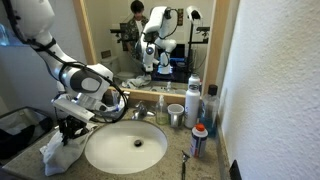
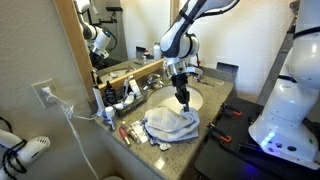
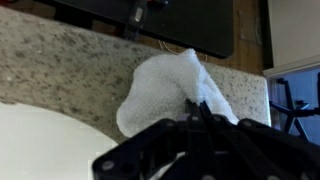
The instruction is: Unhang the towel from the wall and use it to wipe the countertop, hang the towel back on the wall
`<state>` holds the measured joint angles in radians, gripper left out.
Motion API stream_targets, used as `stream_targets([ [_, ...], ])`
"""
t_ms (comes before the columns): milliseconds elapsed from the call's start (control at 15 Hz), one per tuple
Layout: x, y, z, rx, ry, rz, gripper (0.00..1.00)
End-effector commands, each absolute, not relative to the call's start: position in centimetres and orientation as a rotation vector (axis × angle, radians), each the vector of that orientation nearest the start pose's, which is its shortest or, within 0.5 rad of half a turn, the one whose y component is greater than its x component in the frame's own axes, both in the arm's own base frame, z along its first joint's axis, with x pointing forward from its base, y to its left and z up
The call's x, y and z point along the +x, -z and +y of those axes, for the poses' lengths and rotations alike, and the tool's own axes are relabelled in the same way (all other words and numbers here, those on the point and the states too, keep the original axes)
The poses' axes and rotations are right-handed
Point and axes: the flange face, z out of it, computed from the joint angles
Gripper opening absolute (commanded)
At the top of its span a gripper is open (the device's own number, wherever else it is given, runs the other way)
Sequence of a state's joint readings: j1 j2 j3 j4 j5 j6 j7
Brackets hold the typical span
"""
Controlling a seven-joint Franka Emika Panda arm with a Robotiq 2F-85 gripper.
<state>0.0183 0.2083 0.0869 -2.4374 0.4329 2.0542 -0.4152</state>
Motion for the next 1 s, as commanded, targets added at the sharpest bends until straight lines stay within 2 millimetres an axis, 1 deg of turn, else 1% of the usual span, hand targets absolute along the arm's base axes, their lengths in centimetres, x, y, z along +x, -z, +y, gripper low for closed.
stream_targets([
  [0, 39.3, -19.5, 3.4, -2.693, -0.873, -0.184, 0.01],
  [200, 38.1, -18.9, 0.7, -2.734, -1.002, -0.135, 0.01],
  [267, 37.7, -18.8, 0.0, -2.736, -1.053, -0.123, 0.01],
  [400, 37.8, -18.6, -0.5, -2.737, -1.111, -0.132, 0.01],
  [533, 38.8, -18.5, 0.4, -2.741, -1.089, -0.19, 0.01],
  [600, 39.4, -18.5, 1.1, -2.743, -1.05, -0.219, 0.01],
  [733, 41.0, -18.6, 3.1, -2.759, -0.966, -0.284, 0.01],
  [933, 44.0, -18.8, 7.1, -2.802, -0.77, -0.408, 0.01],
])
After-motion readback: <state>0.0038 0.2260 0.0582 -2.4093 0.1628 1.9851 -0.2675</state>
